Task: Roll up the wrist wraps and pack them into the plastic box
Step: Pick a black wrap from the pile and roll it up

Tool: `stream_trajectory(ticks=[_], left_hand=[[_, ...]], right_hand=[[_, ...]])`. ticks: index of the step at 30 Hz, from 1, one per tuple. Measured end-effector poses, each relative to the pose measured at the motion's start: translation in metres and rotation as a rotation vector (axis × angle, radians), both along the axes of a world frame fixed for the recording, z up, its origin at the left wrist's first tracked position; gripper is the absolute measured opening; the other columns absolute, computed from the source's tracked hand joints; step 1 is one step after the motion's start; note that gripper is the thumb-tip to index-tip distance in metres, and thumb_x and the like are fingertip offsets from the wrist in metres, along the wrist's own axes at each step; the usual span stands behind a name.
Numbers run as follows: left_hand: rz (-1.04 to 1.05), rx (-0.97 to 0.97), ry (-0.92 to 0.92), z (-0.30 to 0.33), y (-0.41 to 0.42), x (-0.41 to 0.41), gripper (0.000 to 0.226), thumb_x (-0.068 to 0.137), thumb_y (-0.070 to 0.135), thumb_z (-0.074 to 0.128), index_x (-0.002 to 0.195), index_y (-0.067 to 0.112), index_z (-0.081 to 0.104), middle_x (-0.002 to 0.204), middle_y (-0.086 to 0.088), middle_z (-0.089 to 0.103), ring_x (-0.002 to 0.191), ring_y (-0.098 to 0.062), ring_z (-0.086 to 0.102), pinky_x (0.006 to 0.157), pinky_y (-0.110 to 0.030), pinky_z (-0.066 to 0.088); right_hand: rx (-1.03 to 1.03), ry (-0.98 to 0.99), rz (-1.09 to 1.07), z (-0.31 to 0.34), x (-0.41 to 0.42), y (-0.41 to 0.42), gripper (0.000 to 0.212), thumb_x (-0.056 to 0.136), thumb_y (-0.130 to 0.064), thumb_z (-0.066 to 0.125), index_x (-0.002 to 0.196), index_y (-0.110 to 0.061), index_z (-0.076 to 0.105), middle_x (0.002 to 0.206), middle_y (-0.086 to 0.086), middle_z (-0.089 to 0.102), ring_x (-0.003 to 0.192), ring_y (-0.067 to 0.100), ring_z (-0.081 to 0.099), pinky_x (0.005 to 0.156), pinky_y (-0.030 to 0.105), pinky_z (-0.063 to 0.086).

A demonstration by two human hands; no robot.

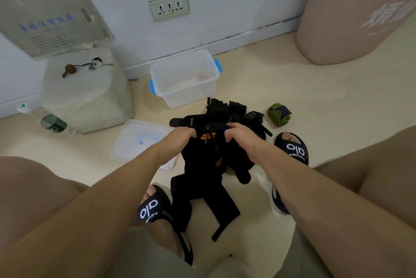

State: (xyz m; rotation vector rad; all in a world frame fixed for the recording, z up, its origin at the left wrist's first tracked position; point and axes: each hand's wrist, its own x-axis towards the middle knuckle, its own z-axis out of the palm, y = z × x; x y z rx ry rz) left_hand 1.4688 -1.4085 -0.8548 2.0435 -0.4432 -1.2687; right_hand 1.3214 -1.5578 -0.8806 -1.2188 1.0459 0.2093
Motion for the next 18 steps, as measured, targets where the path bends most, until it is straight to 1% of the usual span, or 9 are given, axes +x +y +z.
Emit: stream_trajectory(ticks=[1, 3, 5, 7, 9, 13, 15, 16, 18], left_hand=[[-0.022, 0.013, -0.014, 0.000, 0.000, 0.000, 0.027, 0.101, 0.012, 0.043, 0.074, 0.016, 0.045, 0.070, 0.001, 0.039, 0.062, -0.010, 0.040, 0.062, -0.026, 0.030], [-0.051, 0.032, -0.063, -0.001, 0.001, 0.000, 0.025, 0.101, 0.014, 0.044, 0.076, 0.015, 0.047, 0.071, 0.000, 0.040, 0.064, -0.010, 0.041, 0.063, -0.027, 0.030], [-0.060, 0.043, -0.081, -0.003, 0.003, 0.002, 0.023, 0.101, 0.016, 0.044, 0.078, 0.014, 0.048, 0.072, -0.001, 0.041, 0.067, -0.012, 0.042, 0.064, -0.028, 0.030], [-0.083, 0.065, -0.096, -0.005, 0.009, 0.005, 0.022, 0.099, 0.017, 0.045, 0.077, 0.014, 0.047, 0.073, -0.002, 0.040, 0.067, -0.013, 0.040, 0.065, -0.029, 0.030], [-0.101, 0.106, -0.119, -0.007, 0.017, 0.009, 0.023, 0.096, 0.017, 0.044, 0.073, 0.014, 0.044, 0.071, -0.003, 0.038, 0.065, -0.014, 0.038, 0.066, -0.030, 0.030], [0.043, 0.184, -0.131, -0.011, 0.037, 0.024, 0.019, 0.091, 0.017, 0.045, 0.073, 0.013, 0.042, 0.065, -0.003, 0.038, 0.058, -0.016, 0.037, 0.059, -0.030, 0.030], [0.031, 0.225, -0.108, -0.011, 0.037, 0.028, 0.017, 0.092, 0.019, 0.046, 0.077, 0.012, 0.047, 0.067, -0.005, 0.042, 0.059, -0.017, 0.043, 0.062, -0.030, 0.036], [0.001, 0.250, -0.094, -0.013, 0.036, 0.029, 0.016, 0.094, 0.020, 0.047, 0.081, 0.010, 0.051, 0.070, -0.006, 0.046, 0.061, -0.018, 0.047, 0.064, -0.030, 0.040], [-0.062, 0.300, -0.067, -0.017, 0.034, 0.027, 0.016, 0.095, 0.020, 0.048, 0.089, 0.007, 0.056, 0.074, -0.008, 0.053, 0.063, -0.019, 0.055, 0.065, -0.028, 0.048]], right_hand=[[0.077, -0.006, -0.036, 0.000, 0.001, 0.002, 0.052, 0.069, -0.023, 0.061, 0.120, -0.016, 0.064, 0.114, 0.008, 0.063, 0.099, 0.028, 0.062, 0.085, 0.039, 0.054], [0.100, -0.026, -0.066, 0.003, 0.001, 0.006, 0.019, 0.082, -0.031, 0.059, 0.090, -0.014, 0.066, 0.085, 0.006, 0.067, 0.078, 0.024, 0.065, 0.074, 0.034, 0.054], [-0.137, -0.040, 0.071, -0.002, 0.001, 0.008, 0.032, 0.093, -0.041, 0.063, 0.074, -0.015, 0.066, 0.071, 0.002, 0.066, 0.067, 0.017, 0.065, 0.068, 0.031, 0.052], [-0.480, -0.016, 0.210, -0.005, 0.000, 0.011, 0.043, 0.099, -0.040, 0.062, 0.064, -0.016, 0.055, 0.059, -0.001, 0.053, 0.056, 0.013, 0.052, 0.055, 0.028, 0.040], [-0.597, 0.048, 0.126, -0.009, -0.006, 0.004, 0.041, 0.100, -0.033, 0.058, 0.066, -0.010, 0.056, 0.061, 0.001, 0.052, 0.061, 0.020, 0.054, 0.056, 0.031, 0.038], [-0.685, 0.286, -0.041, -0.009, -0.037, -0.027, 0.030, 0.099, -0.023, 0.054, 0.074, -0.007, 0.060, 0.073, 0.009, 0.059, 0.082, 0.035, 0.062, 0.072, 0.038, 0.045], [-0.572, 0.285, 0.004, -0.009, -0.040, -0.029, 0.028, 0.098, -0.025, 0.058, 0.082, -0.002, 0.064, 0.080, 0.017, 0.066, 0.078, 0.033, 0.061, 0.086, 0.042, 0.050], [-0.457, 0.233, 0.025, -0.010, -0.037, -0.025, 0.028, 0.097, -0.027, 0.062, 0.088, -0.002, 0.067, 0.091, 0.021, 0.071, 0.080, 0.032, 0.065, 0.092, 0.043, 0.052], [-0.214, 0.166, 0.094, -0.007, -0.029, -0.010, 0.029, 0.095, -0.031, 0.070, 0.105, -0.004, 0.071, 0.107, 0.020, 0.073, 0.093, 0.027, 0.071, 0.096, 0.043, 0.057]])
